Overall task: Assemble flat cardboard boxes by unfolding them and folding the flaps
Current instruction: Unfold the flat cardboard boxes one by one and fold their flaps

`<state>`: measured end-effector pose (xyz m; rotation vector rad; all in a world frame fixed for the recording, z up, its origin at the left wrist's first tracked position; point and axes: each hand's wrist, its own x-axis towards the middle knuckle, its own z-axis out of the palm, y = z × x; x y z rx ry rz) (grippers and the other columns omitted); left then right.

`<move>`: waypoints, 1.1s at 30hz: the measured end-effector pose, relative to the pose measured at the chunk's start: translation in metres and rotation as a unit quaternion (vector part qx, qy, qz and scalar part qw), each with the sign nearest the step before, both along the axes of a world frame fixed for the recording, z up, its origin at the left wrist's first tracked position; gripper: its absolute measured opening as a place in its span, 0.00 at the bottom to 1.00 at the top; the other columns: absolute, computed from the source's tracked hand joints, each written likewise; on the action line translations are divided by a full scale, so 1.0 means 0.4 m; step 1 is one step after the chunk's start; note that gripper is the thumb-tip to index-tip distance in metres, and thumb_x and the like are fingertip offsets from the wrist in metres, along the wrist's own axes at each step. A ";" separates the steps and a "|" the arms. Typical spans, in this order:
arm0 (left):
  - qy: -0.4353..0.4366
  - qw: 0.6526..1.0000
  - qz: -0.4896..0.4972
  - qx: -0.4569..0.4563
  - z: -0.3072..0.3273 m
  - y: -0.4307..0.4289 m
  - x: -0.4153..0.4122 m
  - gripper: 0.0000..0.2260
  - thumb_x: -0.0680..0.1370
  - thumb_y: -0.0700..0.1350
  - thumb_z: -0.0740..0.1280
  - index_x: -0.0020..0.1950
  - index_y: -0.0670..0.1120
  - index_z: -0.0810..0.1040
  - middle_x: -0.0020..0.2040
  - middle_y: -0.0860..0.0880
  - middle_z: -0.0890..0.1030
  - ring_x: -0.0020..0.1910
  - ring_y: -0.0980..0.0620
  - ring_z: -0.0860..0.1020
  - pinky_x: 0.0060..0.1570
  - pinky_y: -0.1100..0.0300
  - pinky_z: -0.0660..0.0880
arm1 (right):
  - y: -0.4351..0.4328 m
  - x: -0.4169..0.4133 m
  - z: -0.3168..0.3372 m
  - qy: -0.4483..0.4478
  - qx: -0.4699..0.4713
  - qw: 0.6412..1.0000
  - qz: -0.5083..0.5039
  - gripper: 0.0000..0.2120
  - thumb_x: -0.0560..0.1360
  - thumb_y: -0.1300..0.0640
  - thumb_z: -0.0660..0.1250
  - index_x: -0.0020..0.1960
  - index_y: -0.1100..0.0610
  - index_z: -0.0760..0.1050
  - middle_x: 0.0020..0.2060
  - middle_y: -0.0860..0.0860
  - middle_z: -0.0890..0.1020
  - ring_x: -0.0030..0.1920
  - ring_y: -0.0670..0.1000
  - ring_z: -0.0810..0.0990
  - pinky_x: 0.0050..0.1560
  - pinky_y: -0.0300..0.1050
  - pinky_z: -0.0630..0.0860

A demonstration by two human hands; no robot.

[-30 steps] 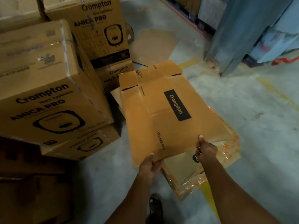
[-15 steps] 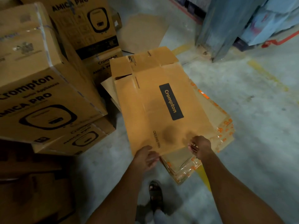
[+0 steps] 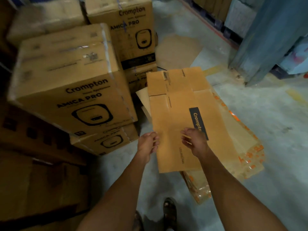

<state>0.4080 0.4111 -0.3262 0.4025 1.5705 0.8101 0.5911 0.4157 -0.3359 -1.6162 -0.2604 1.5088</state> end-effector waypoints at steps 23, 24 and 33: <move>0.369 0.764 0.470 0.243 0.617 -0.716 -1.042 0.08 0.81 0.47 0.70 0.60 0.49 0.80 0.51 0.50 0.84 0.49 0.53 0.83 0.46 0.62 0.81 | -0.323 -1.404 0.664 0.154 0.294 0.742 0.582 0.07 0.82 0.60 0.65 0.56 0.58 0.80 0.49 0.54 0.87 0.41 0.51 0.84 0.44 0.47 0.81; 0.367 0.761 0.476 0.243 0.618 -0.720 -1.060 0.09 0.81 0.48 0.70 0.60 0.49 0.80 0.52 0.50 0.84 0.49 0.53 0.83 0.47 0.62 0.81 | -0.330 -1.428 0.670 0.148 0.300 0.738 0.586 0.07 0.82 0.60 0.65 0.56 0.58 0.80 0.49 0.54 0.87 0.42 0.52 0.85 0.45 0.48 0.81; 0.325 0.774 0.496 0.222 0.590 -0.629 -1.203 0.34 0.78 0.60 0.69 0.79 0.49 0.61 0.74 0.46 0.68 0.69 0.47 0.71 0.64 0.52 0.72 | -0.178 -1.607 0.693 -0.006 0.350 0.785 0.511 0.08 0.81 0.52 0.66 0.58 0.55 0.76 0.54 0.52 0.81 0.47 0.49 0.80 0.44 0.46 0.79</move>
